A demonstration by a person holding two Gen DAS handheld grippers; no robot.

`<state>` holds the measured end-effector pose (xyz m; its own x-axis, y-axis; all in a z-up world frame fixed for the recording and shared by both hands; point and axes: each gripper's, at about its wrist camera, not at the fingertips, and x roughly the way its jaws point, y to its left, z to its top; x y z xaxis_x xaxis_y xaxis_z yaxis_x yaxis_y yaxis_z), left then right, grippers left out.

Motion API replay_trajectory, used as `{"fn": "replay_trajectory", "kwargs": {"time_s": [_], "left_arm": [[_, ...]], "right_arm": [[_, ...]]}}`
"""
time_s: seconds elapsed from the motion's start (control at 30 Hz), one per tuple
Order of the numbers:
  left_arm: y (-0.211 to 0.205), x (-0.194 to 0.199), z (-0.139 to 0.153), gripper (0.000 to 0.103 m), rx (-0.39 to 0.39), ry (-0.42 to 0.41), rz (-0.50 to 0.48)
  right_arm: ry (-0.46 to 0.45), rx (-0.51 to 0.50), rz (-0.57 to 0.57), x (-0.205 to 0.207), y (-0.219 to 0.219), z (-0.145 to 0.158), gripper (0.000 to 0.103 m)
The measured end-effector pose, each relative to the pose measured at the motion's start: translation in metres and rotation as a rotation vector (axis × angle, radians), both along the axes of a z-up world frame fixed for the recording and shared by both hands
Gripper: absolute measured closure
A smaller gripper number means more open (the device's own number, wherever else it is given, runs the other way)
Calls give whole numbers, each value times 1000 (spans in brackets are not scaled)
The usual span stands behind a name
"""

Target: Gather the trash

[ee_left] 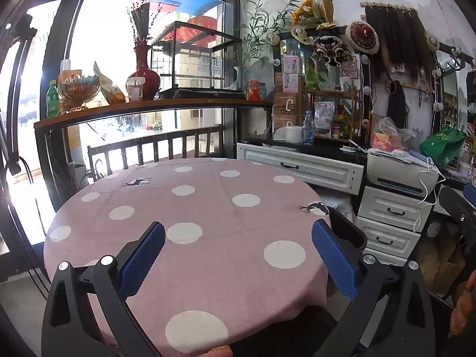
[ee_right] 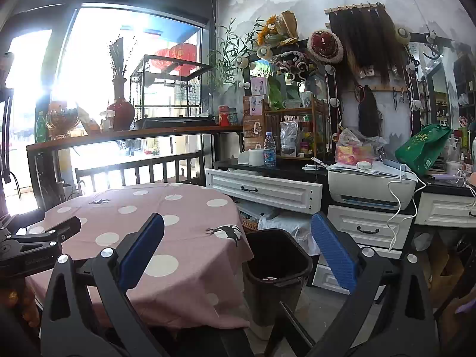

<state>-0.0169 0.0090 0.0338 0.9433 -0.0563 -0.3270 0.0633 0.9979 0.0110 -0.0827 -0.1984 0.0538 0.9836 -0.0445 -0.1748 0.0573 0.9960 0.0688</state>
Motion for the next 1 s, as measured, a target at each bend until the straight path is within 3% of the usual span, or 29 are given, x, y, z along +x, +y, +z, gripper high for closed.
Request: {"fn": "replay_trajectory", "kwargs": {"time_s": [1.0], "left_arm": [[1, 5, -5, 5, 15, 20, -5]], "right_arm": [[14, 7, 1, 4, -1, -5, 6]]}}
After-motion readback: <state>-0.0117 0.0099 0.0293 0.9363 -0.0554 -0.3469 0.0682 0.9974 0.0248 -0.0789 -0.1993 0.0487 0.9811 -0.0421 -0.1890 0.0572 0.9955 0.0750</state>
